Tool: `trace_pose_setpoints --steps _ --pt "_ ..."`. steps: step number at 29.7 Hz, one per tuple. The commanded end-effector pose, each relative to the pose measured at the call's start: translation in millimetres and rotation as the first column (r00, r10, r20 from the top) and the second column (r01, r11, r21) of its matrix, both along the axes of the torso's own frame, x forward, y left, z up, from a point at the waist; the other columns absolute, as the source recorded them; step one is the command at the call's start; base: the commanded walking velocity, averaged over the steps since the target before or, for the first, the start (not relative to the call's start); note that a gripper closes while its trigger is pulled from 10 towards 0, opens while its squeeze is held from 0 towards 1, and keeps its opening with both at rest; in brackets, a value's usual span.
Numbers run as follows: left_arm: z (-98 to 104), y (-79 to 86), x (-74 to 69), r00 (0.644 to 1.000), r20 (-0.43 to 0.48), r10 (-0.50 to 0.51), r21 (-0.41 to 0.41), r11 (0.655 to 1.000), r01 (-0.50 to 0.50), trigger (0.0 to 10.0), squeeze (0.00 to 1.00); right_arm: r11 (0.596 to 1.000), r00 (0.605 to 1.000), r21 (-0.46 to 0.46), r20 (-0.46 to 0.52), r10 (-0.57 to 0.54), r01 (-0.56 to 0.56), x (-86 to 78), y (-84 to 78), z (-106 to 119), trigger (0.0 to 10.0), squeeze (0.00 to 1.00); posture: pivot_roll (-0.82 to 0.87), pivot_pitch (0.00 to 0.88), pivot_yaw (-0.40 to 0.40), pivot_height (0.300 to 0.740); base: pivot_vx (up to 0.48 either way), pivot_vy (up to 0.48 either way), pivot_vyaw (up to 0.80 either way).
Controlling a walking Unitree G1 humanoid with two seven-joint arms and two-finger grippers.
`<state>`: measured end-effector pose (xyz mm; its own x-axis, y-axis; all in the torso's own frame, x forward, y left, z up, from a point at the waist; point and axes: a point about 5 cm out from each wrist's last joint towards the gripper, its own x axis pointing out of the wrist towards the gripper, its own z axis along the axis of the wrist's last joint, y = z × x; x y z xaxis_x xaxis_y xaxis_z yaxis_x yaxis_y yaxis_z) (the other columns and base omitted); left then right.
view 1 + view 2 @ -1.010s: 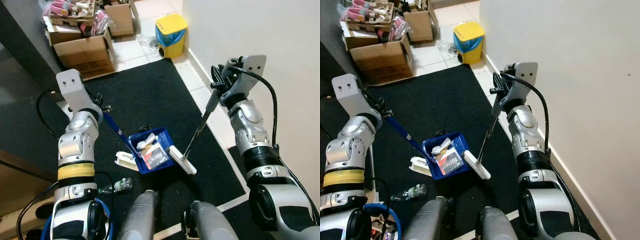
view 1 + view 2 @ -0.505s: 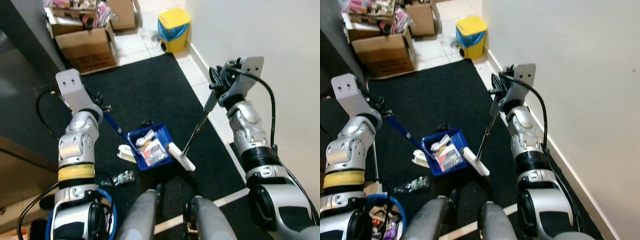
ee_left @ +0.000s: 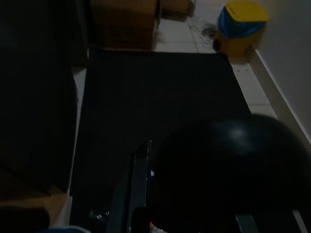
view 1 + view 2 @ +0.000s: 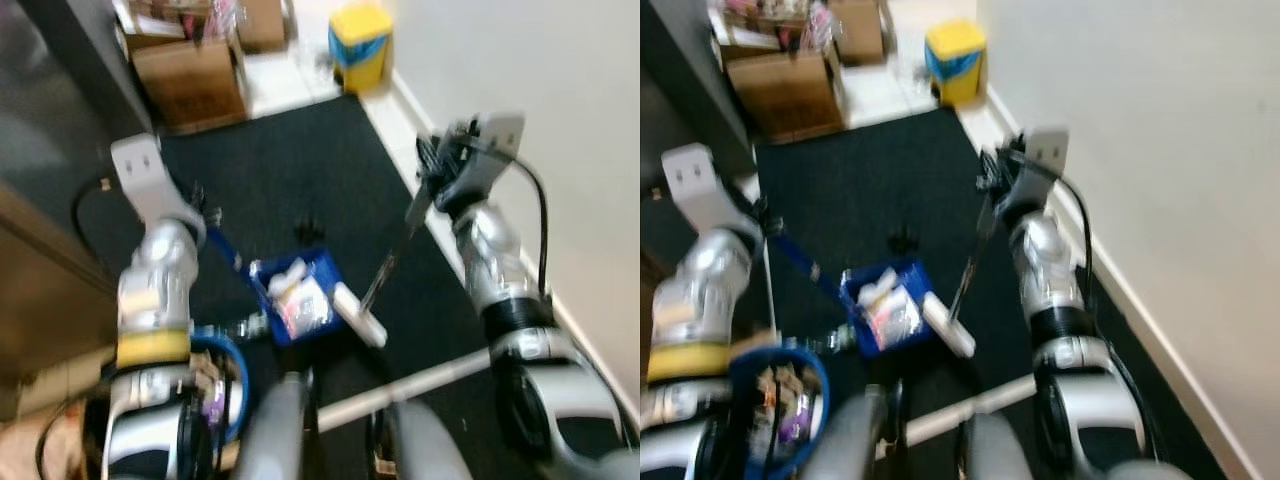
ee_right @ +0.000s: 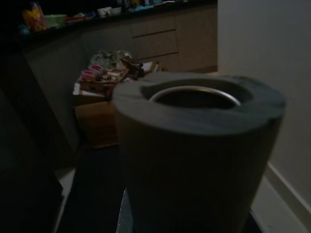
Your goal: Sweep floor
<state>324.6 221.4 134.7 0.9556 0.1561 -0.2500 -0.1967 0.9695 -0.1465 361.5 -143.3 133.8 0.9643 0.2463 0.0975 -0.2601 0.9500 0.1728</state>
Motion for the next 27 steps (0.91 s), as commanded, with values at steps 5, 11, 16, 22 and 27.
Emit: trace_pose_setpoints --steps 5,11,16,22,27 --pt "14.1 -2.9 3.2 0.997 0.079 -0.025 -0.033 0.999 0.028 10.0 0.00 1.000 1.000 0.015 -0.021 0.001 -0.001 -1.5 2.8 -5.4 10.0 0.00 0.01 0.039 0.004 0.740 -0.199 0.000 0.00" --pt "13.9 -3.8 3.9 0.997 0.077 -0.032 -0.031 0.999 0.035 10.0 0.00 1.000 1.000 0.017 -0.021 -0.005 0.005 -2.3 2.5 -5.9 10.0 0.00 0.01 0.042 0.007 0.740 0.000 0.000 0.00" --pt "13.4 -4.1 3.6 0.996 0.075 -0.038 -0.031 0.999 0.041 10.0 0.00 1.000 1.000 0.017 -0.022 -0.008 0.009 -3.0 1.5 -6.7 10.0 0.00 0.01 0.044 0.009 0.740 0.000 0.000 0.00" --pt "12.5 -4.7 3.6 0.996 0.072 -0.045 -0.030 0.998 0.048 10.0 0.00 1.000 1.000 0.017 -0.022 -0.009 0.009 -3.3 1.5 -6.9 10.0 0.00 0.01 0.043 0.010 0.740 0.000 0.000 0.00" --pt "11.2 -3.7 4.2 0.997 0.066 -0.044 -0.028 0.999 0.046 10.0 0.00 1.000 1.000 0.017 -0.022 -0.007 0.008 -3.5 2.1 -7.0 10.0 0.00 0.01 0.042 0.011 0.740 0.000 0.000 0.00"
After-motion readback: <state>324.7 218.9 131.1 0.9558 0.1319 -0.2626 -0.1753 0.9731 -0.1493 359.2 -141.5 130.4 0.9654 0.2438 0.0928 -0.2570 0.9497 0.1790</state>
